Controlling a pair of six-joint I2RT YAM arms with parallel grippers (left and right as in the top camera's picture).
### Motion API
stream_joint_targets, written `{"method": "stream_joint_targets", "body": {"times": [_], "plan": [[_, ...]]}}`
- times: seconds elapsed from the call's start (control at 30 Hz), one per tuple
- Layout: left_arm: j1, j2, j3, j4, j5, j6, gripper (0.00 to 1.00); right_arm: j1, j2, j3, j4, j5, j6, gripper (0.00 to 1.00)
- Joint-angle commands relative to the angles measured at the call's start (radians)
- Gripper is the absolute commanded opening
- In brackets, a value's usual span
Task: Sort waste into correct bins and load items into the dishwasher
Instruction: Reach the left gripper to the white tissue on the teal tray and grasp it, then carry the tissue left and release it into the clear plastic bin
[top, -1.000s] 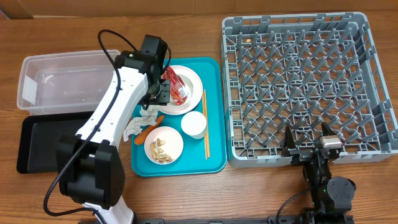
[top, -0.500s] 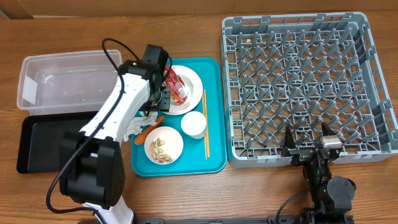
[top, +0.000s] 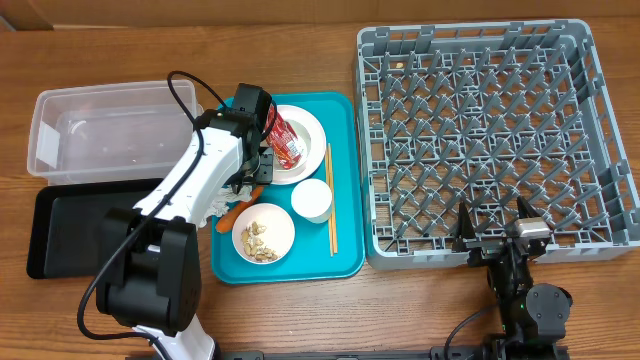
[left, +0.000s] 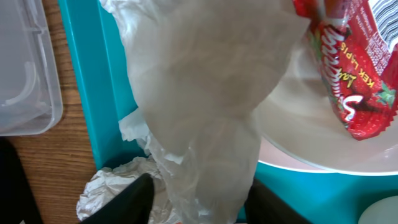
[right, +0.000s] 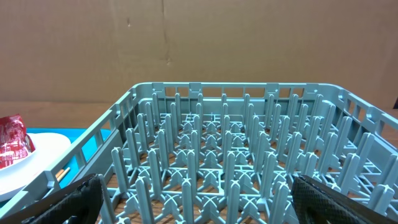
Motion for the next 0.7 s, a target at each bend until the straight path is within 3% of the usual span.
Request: {"method": "stream_joint_targets", "body": {"times": [0.0,0.13,0.33,0.47,0.67], "plan": [[0.005,0.012,-0.007,0.001,-0.023,-0.013,0.43,-0.006,-0.010,-0.011,0.005,-0.001,0.005,1.00],[0.005,0.012,-0.007,0.007,-0.022,-0.013,0.28,-0.006,-0.010,-0.011,0.005,-0.001,0.005,1.00],[0.005,0.012,-0.007,0.008,-0.022,-0.013,0.17,-0.006,-0.010,-0.011,0.005,-0.001,0.005,1.00],[0.005,0.012,-0.007,-0.012,-0.022,-0.013,0.04,-0.006,-0.010,-0.011,0.005,-0.002,0.005,1.00],[0.006,0.012,0.001,-0.018,-0.027,-0.013,0.04,-0.006,-0.010,-0.011,0.005,-0.001,0.005,1.00]]}}
